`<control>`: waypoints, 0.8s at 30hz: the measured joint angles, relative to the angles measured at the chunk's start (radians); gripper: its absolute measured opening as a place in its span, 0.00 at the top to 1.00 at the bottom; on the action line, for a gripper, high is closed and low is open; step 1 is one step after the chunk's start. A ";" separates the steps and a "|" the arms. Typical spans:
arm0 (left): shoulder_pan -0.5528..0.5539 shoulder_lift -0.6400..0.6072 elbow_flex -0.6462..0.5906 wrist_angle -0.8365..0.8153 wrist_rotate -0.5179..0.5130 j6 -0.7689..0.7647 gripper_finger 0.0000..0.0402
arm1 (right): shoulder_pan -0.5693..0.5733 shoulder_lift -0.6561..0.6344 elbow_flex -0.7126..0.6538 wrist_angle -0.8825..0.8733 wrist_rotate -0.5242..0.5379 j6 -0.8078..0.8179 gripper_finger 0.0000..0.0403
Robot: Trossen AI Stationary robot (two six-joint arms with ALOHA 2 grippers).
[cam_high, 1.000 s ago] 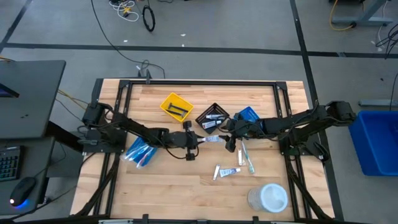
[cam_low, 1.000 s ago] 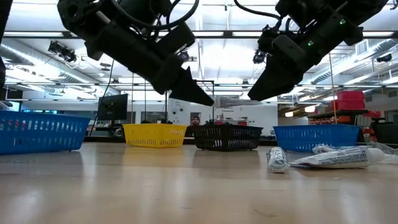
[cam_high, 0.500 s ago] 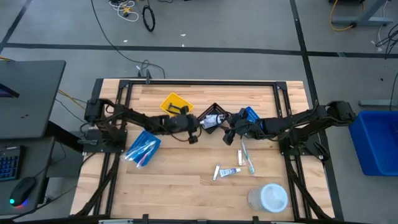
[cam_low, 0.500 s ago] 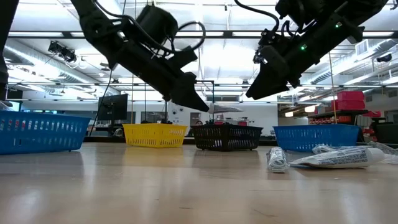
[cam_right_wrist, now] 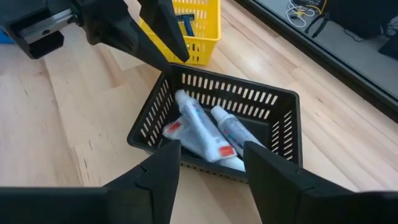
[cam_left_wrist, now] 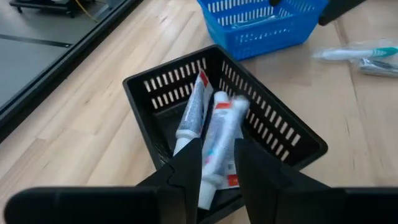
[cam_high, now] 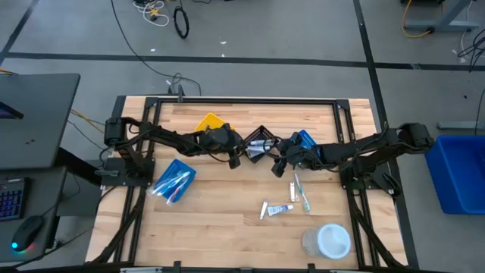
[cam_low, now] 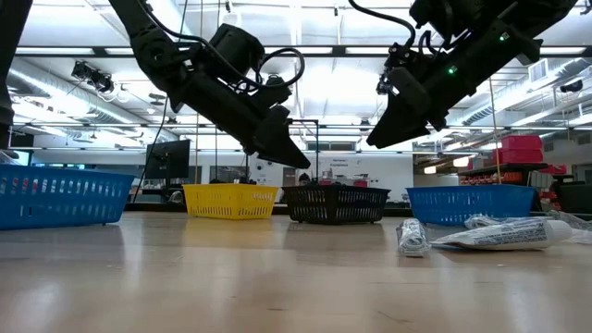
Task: Pick & Place Travel size toiletries
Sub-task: Put the silver nail cutter into the right blue bin
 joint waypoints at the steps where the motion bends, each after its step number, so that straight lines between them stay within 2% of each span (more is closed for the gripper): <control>1: 0.000 0.000 0.000 -0.002 0.000 0.004 0.74 | 0.000 0.000 0.000 0.000 0.000 0.000 0.55; 10: -0.004 0.000 0.000 -0.003 0.000 -0.083 0.74 | 0.000 0.000 0.000 -0.003 -0.019 0.000 0.52; 15: -0.024 0.000 0.000 -0.003 0.020 -0.103 0.74 | 0.000 0.000 0.000 -0.003 -0.157 -0.005 0.48; 21: -0.065 0.000 0.000 -0.003 0.022 -0.104 0.76 | 0.007 0.000 0.000 -0.003 -0.395 -0.037 0.46; 24: -0.088 0.000 0.000 -0.003 0.022 -0.104 0.76 | 0.019 0.000 0.000 -0.002 -0.445 -0.037 0.48</control>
